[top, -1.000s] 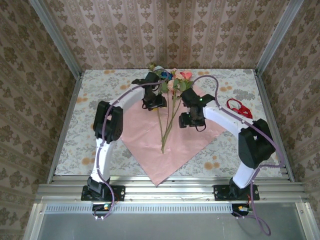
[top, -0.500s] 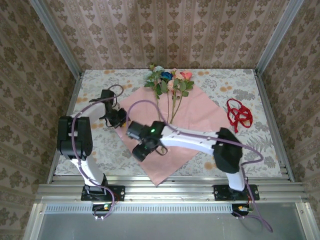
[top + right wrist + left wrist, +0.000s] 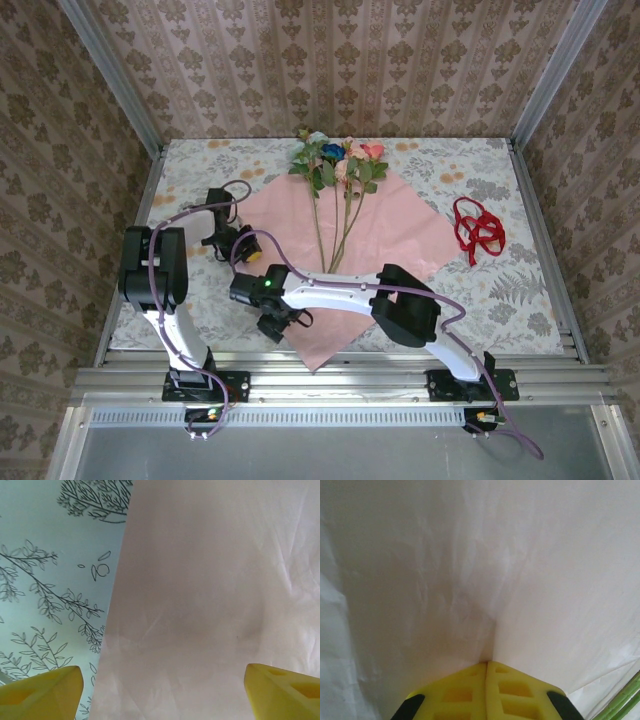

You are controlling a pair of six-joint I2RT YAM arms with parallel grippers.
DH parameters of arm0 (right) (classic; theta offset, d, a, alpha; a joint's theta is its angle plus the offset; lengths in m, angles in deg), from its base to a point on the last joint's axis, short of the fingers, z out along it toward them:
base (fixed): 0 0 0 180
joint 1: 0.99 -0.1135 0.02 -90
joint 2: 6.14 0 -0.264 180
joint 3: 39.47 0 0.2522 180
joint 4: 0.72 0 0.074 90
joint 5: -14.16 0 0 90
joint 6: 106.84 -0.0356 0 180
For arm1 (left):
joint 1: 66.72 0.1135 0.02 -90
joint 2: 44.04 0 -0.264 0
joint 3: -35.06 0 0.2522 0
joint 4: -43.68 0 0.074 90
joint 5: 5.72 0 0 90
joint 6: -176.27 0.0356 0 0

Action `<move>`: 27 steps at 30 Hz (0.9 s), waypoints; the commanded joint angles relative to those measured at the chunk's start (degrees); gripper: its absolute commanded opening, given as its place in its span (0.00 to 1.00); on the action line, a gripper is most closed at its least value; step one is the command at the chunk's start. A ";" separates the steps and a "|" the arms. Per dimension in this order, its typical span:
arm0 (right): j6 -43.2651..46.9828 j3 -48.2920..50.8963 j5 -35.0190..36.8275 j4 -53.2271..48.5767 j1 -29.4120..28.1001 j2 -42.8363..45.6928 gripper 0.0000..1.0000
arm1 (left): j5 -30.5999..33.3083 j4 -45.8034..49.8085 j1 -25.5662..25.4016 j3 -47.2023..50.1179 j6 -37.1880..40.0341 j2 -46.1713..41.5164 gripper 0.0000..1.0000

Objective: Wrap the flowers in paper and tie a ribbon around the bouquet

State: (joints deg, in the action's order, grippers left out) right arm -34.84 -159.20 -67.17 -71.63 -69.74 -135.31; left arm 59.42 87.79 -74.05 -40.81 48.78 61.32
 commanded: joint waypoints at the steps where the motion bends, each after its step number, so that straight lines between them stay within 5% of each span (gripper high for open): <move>1: -1.74 2.47 2.13 -1.84 -0.07 0.25 0.82 | 1.62 0.41 0.39 -0.20 0.94 0.99 0.06; 6: -2.30 3.48 2.82 -1.76 -0.07 -0.26 0.72 | 1.59 0.93 0.48 -0.80 1.22 1.40 0.06; 14: -0.76 5.33 2.39 -0.36 0.93 1.48 0.32 | 1.40 1.15 0.43 -1.92 0.94 1.52 0.06; 18: 0.28 5.61 -1.90 0.57 2.47 4.00 0.21 | 1.74 1.88 0.16 -2.61 0.20 -0.38 0.08; 24: 2.92 5.38 -17.28 1.02 7.17 6.60 0.15 | 6.08 8.63 -2.46 -3.21 -4.67 -10.13 0.42; 27: 4.18 6.11 -24.61 1.80 9.48 7.55 0.14 | 9.25 14.04 -4.25 -0.24 -10.55 -17.50 0.50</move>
State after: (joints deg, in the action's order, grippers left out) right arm -32.98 -153.98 -81.62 -69.97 -61.83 -130.63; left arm 64.84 94.37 -76.87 -42.01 44.10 50.72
